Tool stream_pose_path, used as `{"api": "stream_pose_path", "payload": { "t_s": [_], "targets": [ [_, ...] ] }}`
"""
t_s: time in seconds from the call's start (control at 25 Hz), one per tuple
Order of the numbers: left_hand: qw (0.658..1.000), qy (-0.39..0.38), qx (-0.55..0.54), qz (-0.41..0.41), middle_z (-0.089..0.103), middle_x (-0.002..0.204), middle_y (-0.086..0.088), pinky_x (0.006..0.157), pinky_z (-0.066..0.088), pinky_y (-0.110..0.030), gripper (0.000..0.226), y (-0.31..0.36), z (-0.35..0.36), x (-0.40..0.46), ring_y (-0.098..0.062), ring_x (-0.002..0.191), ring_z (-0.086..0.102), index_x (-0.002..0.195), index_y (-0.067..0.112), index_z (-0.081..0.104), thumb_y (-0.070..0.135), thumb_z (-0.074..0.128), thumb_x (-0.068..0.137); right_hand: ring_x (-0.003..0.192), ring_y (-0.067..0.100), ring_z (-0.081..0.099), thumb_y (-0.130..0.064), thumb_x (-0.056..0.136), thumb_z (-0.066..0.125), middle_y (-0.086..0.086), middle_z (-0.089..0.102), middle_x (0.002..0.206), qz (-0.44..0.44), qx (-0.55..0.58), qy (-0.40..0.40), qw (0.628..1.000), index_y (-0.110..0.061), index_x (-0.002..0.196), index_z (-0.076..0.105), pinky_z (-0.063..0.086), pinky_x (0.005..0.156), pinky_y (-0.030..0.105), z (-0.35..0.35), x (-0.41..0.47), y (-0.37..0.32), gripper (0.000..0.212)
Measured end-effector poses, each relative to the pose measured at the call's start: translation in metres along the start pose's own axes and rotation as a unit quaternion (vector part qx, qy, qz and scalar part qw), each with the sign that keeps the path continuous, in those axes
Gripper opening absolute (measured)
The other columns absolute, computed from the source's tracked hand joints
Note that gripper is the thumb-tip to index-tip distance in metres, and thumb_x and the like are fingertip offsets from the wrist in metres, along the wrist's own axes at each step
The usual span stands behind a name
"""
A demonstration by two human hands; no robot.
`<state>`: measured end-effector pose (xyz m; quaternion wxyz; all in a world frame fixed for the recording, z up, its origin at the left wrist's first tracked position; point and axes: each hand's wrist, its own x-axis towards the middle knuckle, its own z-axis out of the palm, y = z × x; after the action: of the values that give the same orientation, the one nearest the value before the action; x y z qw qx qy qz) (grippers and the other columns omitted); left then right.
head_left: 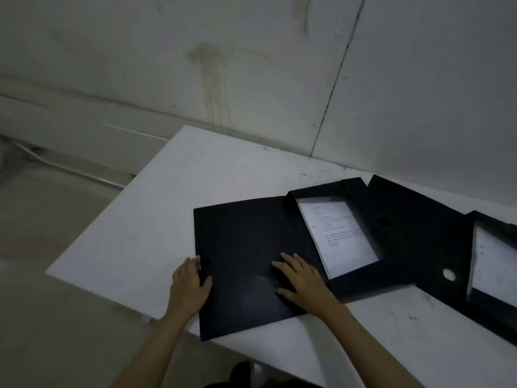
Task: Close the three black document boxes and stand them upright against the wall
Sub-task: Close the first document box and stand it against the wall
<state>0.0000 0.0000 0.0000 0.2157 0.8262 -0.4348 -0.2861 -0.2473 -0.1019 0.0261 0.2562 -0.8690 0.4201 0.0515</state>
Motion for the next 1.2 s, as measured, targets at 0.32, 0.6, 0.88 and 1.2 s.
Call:
{"api": "stream_pose_path", "payload": {
  "t_s": [0.32, 0.6, 0.88, 1.2],
  "targets": [
    [0.970, 0.012, -0.235, -0.061, 0.041, 0.141, -0.016, 0.109, 0.032, -0.035, 0.052, 0.031, -0.007, -0.005, -0.028, 0.129, 0.040, 0.135, 0.010, 0.036, 0.013, 0.057, 0.087, 0.141, 0.033, -0.022, -0.079, 0.055, 0.029, -0.002, -0.021, 0.155, 0.040, -0.021, -0.031, 0.998, -0.037, 0.143, -0.010, -0.011, 0.112, 0.057, 0.033, -0.004, -0.001, 0.104],
    [0.929, 0.056, -0.365, 0.021, 0.054, 0.113, 0.007, 0.067, 0.052, -0.014, 0.042, 0.053, -0.055, -0.017, -0.012, 0.093, 0.059, 0.116, 0.018, 0.049, -0.010, 0.051, 0.084, 0.143, 0.028, -0.016, -0.059, 0.075, 0.056, -0.005, -0.011, 0.157, 0.057, 0.100, -0.038, 0.993, -0.041, 0.143, 0.003, -0.006, 0.114, 0.053, 0.018, -0.005, -0.011, 0.088],
    [0.921, 0.061, -0.363, 0.130, 0.056, 0.120, 0.008, 0.077, 0.051, -0.018, 0.033, 0.142, -0.084, -0.014, -0.015, 0.097, 0.063, 0.118, 0.019, 0.054, 0.009, 0.057, 0.086, 0.125, 0.005, 0.044, -0.039, 0.091, 0.047, -0.007, 0.043, 0.141, 0.030, 0.407, 0.050, 0.912, -0.038, 0.132, 0.037, 0.037, 0.105, 0.026, -0.075, -0.023, -0.044, 0.042],
    [0.901, -0.069, -0.339, 0.263, 0.051, 0.137, 0.003, 0.097, 0.051, -0.034, 0.038, 0.234, -0.024, -0.023, -0.010, 0.122, 0.052, 0.130, 0.029, 0.048, 0.014, 0.041, 0.095, 0.118, -0.018, 0.041, -0.016, 0.089, 0.051, -0.029, 0.036, 0.134, -0.062, 0.426, 0.115, 0.895, -0.048, 0.137, 0.022, 0.043, 0.092, 0.009, -0.153, -0.059, -0.027, 0.063]
  ]
}}
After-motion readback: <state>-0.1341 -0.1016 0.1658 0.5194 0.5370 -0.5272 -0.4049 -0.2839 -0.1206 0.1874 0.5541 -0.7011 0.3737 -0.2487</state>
